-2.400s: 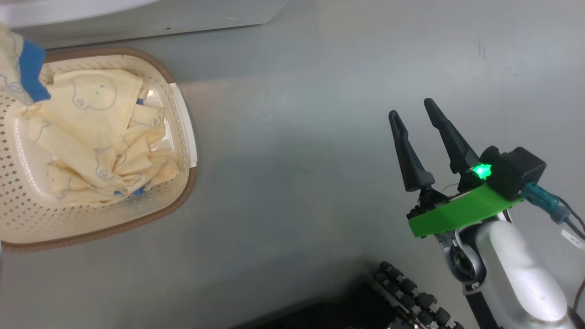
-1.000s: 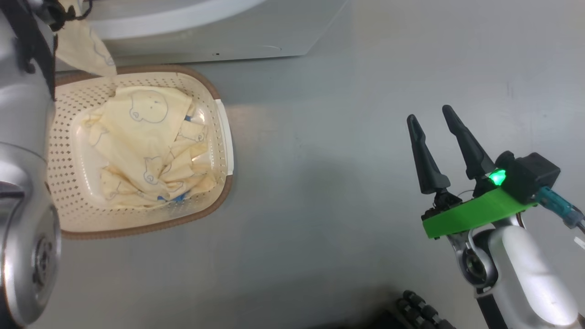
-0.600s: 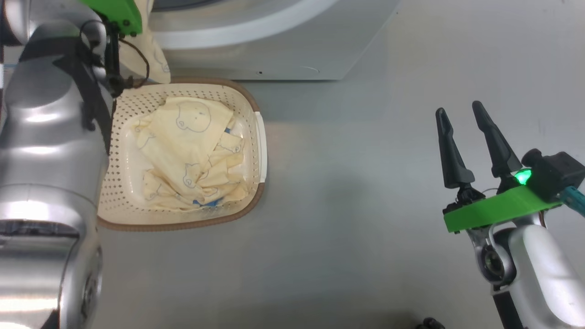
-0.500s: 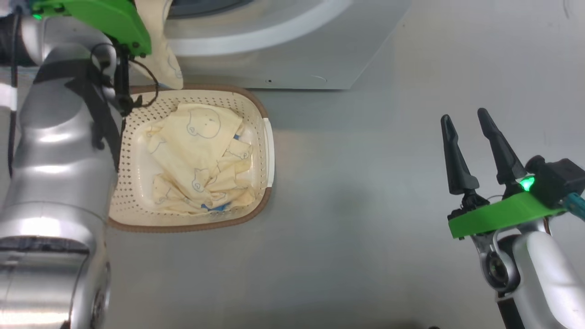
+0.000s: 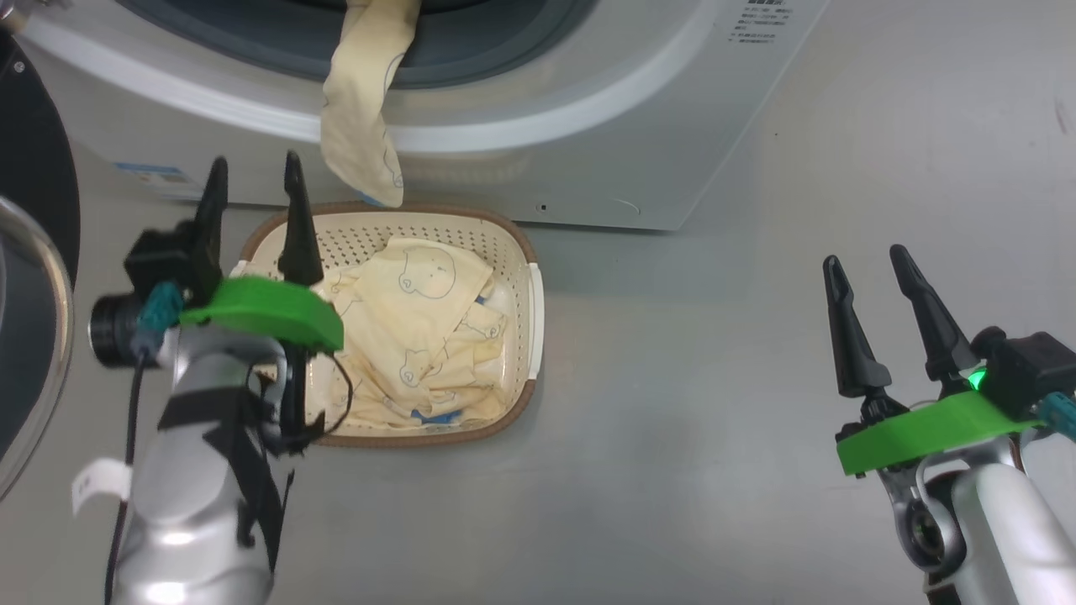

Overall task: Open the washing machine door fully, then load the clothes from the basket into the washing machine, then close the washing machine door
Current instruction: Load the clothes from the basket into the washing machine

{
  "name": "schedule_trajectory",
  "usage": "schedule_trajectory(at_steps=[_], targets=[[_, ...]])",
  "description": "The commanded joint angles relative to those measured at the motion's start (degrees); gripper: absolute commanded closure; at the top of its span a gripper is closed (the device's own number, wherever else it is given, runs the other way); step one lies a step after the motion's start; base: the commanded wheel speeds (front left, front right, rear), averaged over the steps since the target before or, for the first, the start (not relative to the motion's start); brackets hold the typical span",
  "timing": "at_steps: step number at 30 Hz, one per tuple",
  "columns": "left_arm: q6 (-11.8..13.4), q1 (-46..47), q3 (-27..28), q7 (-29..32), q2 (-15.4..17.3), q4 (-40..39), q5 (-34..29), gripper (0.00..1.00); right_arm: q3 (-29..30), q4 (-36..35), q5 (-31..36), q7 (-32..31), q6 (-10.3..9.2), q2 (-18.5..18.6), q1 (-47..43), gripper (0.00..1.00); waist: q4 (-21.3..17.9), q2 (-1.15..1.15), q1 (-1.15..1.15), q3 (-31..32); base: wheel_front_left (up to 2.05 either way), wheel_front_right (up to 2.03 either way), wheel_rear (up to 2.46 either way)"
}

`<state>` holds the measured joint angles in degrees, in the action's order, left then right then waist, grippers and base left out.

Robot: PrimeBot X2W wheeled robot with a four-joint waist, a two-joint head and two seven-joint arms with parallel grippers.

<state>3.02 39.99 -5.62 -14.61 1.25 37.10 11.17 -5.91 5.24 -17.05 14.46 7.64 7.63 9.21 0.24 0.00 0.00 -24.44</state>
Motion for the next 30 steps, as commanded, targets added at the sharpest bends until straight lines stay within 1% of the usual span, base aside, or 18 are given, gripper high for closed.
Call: schedule_trajectory(at_steps=[1, 4, 8, 17, 22, 27, 30], targets=[[0.4, -1.8, 1.8, -0.4, 1.8, -3.5, -0.1, 0.0, -0.9, -1.7, 0.4, 0.5, -0.15, 1.0, -0.9, 0.0, 0.2, 0.0, 0.0, 0.6, 0.0, 0.0, 0.0], [0.7, -9.6, 2.0, -0.4, 2.0, -8.9, -0.7, 0.0, -0.9, -1.8, 0.5, 0.5, -0.15, 1.2, -1.5, 0.0, 0.2, 0.0, 0.0, 1.2, 0.0, 0.0, 0.0], [1.4, -18.1, 3.4, -0.4, 2.1, -12.6, -0.3, 0.0, -0.3, -2.1, 0.8, 0.5, -0.15, 1.7, -2.2, 0.0, 0.4, 0.0, 0.0, 1.9, 0.0, 0.0, 0.0], [1.3, -31.3, 5.6, -0.4, 1.8, -21.1, 0.1, 0.0, 0.5, -2.8, 1.0, 0.5, -0.15, 1.7, -3.2, 0.0, -0.3, 0.0, 0.0, 1.7, 0.0, 0.0, 0.0], [1.3, -32.9, 4.9, -0.4, 1.7, -21.6, 0.3, 0.0, 0.6, -2.9, 0.9, 0.5, -0.15, 1.5, -3.3, 0.0, -0.3, 0.0, 0.0, 1.0, 0.0, 0.0, 0.0], [1.2, -30.5, 4.1, -0.4, 1.7, -21.5, 0.3, 0.0, 0.1, -2.9, 0.9, 0.5, -0.15, 1.6, -2.5, 0.0, -0.9, 0.0, 0.0, 0.0, 0.0, 0.0, 0.0], [0.6, -28.4, 4.3, -0.4, 1.7, -20.6, -0.1, 0.0, -0.2, -3.0, 0.8, 0.5, -0.15, 1.6, -1.8, 0.0, -1.7, 0.0, 0.0, -0.7, 0.0, 0.0, 0.0]])
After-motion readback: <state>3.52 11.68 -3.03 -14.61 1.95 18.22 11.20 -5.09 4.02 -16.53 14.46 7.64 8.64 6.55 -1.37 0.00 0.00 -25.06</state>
